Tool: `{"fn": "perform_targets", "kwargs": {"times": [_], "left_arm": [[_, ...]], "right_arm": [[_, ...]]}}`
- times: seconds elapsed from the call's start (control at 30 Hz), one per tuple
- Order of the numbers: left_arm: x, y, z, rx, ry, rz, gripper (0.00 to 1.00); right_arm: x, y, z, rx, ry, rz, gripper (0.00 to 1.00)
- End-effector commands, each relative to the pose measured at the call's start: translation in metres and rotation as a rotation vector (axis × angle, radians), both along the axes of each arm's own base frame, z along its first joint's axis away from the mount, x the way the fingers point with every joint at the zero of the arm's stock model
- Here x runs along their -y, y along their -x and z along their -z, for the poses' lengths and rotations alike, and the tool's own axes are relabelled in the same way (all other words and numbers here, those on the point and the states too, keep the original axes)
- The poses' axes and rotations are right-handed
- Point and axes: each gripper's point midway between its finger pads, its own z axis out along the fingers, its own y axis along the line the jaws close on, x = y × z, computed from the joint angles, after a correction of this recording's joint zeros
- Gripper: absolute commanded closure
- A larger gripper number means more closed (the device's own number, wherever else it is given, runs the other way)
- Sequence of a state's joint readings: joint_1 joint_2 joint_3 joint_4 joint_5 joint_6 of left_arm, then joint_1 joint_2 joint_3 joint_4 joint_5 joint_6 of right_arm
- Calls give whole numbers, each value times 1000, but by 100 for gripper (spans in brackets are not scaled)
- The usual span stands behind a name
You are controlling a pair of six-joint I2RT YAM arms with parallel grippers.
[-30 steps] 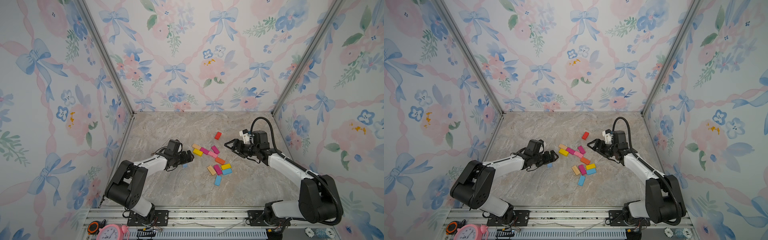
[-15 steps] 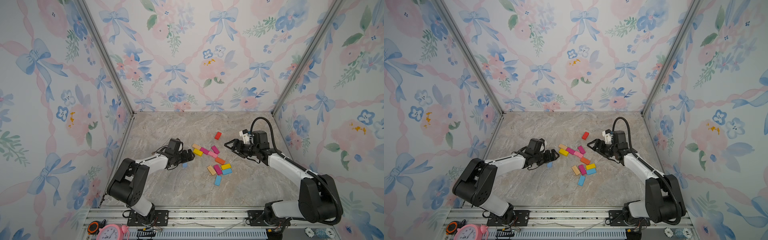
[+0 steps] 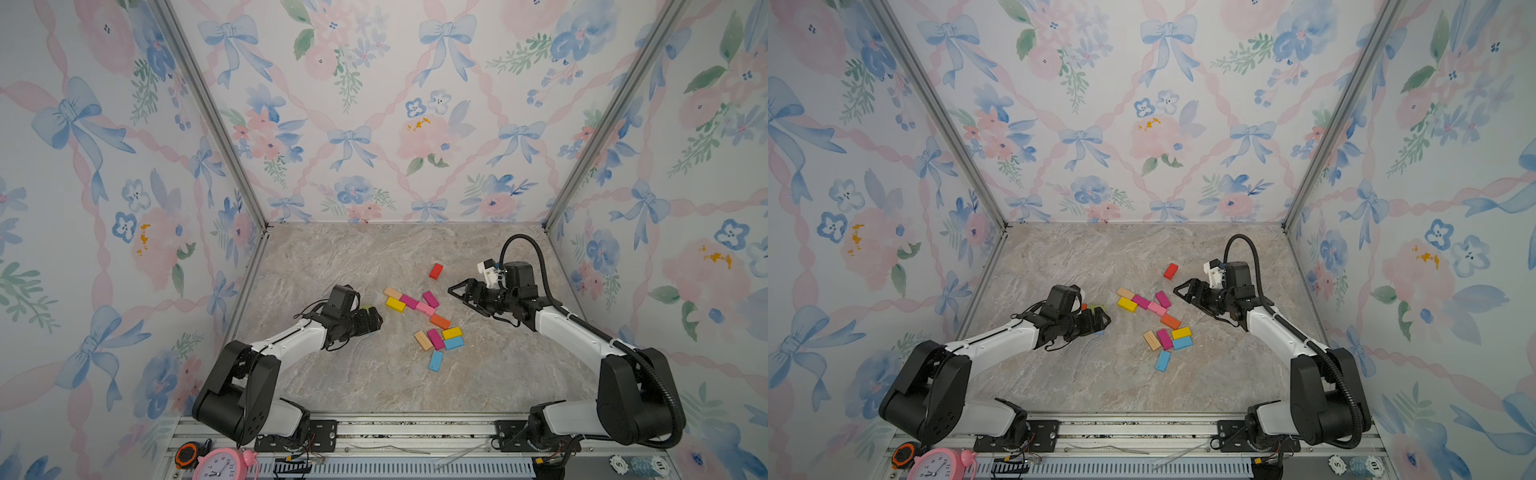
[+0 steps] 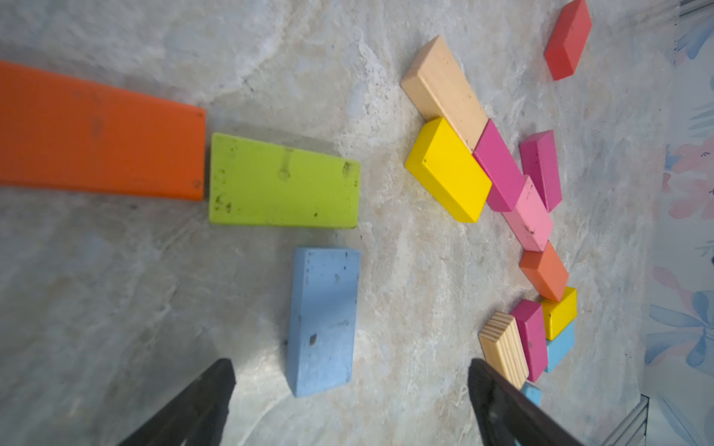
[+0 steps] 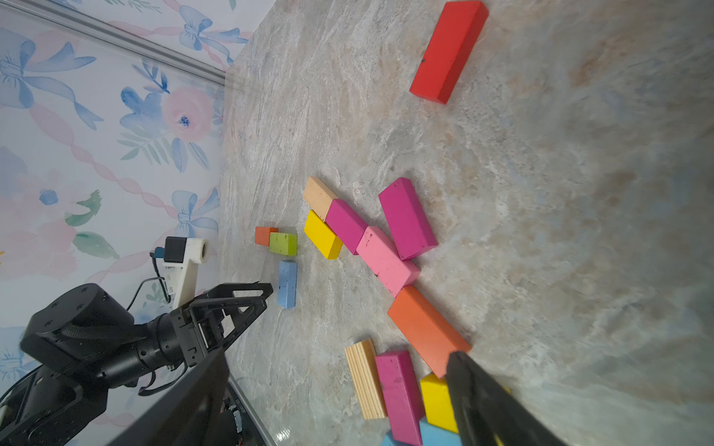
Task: Assemble the number 7 with building blocks
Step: Assemble the building block at the center of the board.
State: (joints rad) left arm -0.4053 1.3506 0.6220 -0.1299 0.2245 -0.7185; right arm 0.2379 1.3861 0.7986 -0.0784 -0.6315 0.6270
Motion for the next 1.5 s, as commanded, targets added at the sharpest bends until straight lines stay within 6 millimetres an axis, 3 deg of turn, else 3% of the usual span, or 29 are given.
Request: {"fn": "perform_targets", "kwargs": {"times": [0.0, 0.23, 0.37, 0.63, 0.97, 1.23, 1.47], "left_arm": [[-12, 15, -7, -2, -1, -30, 3], [-23, 27, -29, 39, 103, -58, 3], [-11, 43, -29, 0, 176, -30, 3], [9, 66, -28, -63, 272, -75, 2], [37, 61, -10, -93, 292, -111, 2], [37, 52, 1, -98, 263, -160, 2], [43, 45, 9, -111, 271, -174, 2]], "right_arm": [[-26, 16, -3, 23, 63, -113, 10], [-107, 53, 7, -13, 33, -262, 10], [-119, 53, 8, -18, 15, -262, 10], [-77, 29, 0, -16, -17, -144, 10], [-24, 19, 0, -16, -40, -56, 10], [-5, 19, 7, -27, -34, -42, 10], [-4, 15, 10, -29, -42, -40, 10]]}}
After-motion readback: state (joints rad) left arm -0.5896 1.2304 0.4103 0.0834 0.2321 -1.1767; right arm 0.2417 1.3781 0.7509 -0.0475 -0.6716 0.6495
